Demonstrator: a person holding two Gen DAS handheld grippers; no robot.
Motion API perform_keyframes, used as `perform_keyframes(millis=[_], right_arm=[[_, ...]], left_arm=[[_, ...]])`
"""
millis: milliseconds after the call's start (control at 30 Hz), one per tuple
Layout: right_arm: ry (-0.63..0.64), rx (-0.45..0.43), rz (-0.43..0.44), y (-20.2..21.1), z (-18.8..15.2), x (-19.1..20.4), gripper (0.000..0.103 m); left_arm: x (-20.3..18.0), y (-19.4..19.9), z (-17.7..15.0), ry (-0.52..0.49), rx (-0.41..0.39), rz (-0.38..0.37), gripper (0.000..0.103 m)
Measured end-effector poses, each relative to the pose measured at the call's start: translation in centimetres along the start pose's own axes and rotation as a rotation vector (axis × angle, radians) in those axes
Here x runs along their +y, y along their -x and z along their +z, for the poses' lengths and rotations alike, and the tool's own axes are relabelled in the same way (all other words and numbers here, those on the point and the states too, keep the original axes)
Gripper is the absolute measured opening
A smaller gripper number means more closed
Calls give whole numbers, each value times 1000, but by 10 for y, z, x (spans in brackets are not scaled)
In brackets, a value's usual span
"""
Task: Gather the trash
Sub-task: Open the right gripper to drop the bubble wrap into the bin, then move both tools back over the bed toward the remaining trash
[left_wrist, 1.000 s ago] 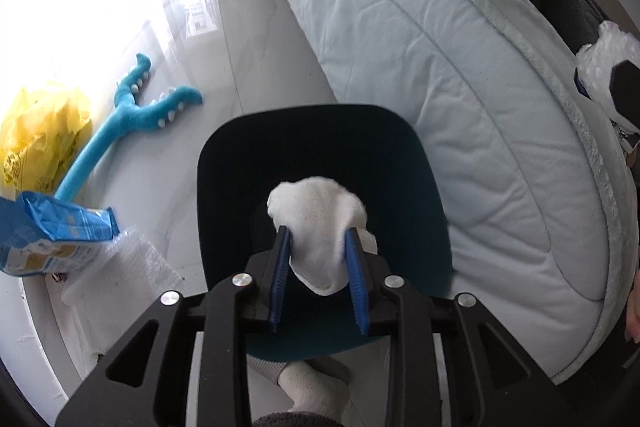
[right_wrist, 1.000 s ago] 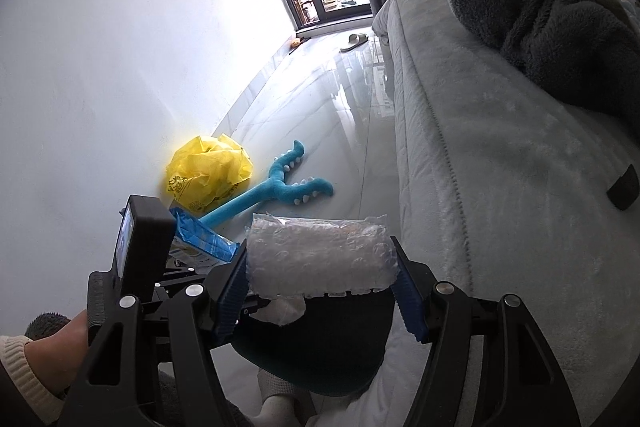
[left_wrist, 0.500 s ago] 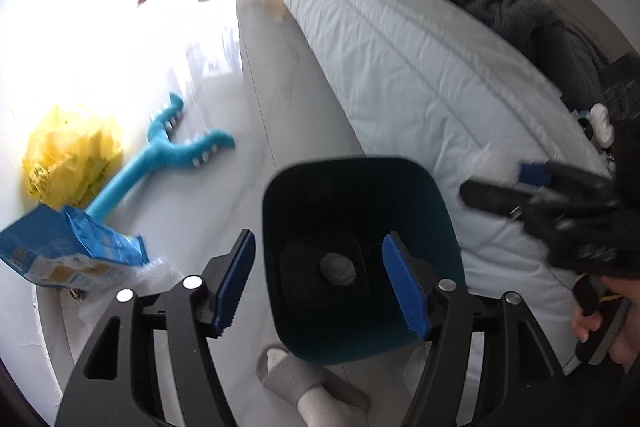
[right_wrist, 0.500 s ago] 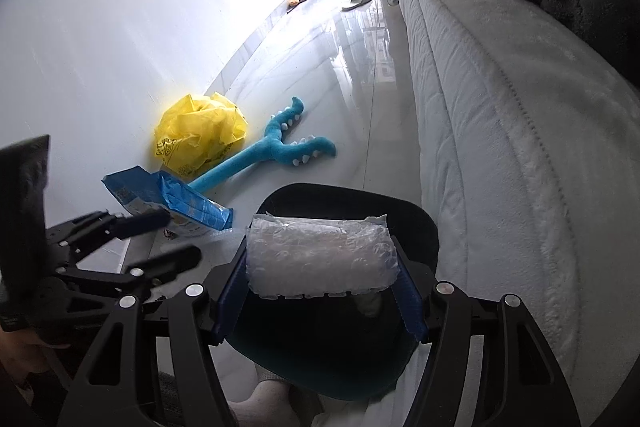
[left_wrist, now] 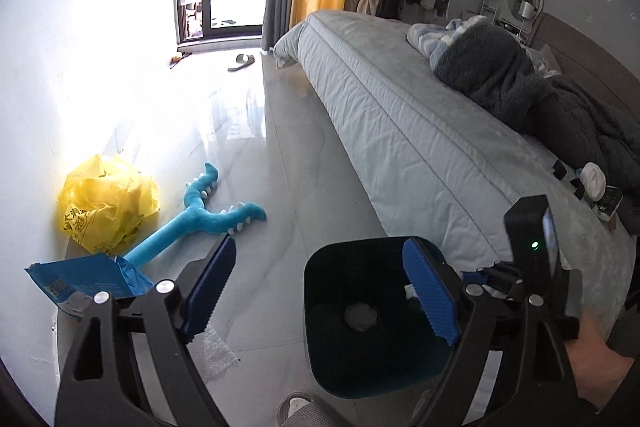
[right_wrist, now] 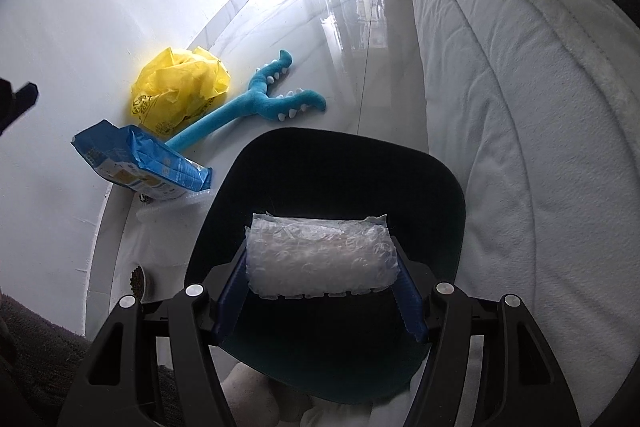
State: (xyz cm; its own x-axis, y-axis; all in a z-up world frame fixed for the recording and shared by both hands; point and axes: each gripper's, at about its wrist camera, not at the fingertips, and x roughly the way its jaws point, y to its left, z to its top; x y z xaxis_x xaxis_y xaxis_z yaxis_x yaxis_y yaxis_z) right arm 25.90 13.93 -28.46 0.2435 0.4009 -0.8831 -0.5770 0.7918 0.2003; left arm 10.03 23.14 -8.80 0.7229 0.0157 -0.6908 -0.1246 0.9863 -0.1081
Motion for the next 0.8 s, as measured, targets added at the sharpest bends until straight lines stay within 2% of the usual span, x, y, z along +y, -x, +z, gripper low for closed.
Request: perform_keyframes(millis=[267, 433, 600, 800], right_arm=[[11, 55, -43, -18, -5, -1, 67], [29, 54, -41, -9, -6, 1, 73], [39, 4, -5, 14, -3, 3, 76], [76, -101, 38, 52, 1, 5, 79]], left_arm=[[-8, 27, 21, 15, -111, -21, 94], [-14, 37, 29, 25, -146, -36, 94], [-22, 42, 34, 9, -177, -37, 94], [-33, 48, 41, 19, -194, -48, 94]])
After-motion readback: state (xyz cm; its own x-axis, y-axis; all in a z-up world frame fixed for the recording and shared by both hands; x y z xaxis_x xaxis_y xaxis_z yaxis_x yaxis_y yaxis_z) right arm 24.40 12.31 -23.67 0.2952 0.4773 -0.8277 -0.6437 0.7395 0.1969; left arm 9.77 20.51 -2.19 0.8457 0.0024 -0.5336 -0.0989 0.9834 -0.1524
